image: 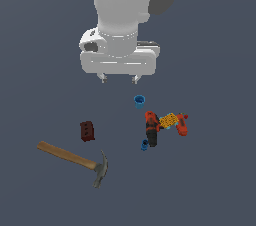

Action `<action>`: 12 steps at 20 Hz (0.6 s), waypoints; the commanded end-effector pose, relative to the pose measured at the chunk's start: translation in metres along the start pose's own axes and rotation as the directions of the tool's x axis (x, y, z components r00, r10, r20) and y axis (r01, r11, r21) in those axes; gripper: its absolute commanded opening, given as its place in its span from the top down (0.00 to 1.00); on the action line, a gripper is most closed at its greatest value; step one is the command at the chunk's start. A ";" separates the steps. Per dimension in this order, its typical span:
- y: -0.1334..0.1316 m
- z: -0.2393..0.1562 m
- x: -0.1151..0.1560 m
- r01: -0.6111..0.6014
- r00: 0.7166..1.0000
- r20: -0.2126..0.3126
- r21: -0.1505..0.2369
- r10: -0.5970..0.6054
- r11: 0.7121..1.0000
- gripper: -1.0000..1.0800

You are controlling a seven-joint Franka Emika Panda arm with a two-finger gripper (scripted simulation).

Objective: Pick up a designated object from a clutter of objects.

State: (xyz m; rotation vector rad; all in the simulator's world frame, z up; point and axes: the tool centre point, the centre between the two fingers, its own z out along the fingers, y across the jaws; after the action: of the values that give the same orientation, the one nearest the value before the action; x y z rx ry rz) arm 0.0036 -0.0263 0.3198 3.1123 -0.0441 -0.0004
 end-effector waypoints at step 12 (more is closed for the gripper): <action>-0.021 -0.013 0.007 -0.004 1.000 -0.030 0.024 0.005 1.000 0.04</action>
State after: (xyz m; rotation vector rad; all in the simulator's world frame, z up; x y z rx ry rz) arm 0.0106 -0.0060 0.3314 3.1338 -0.0510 0.0436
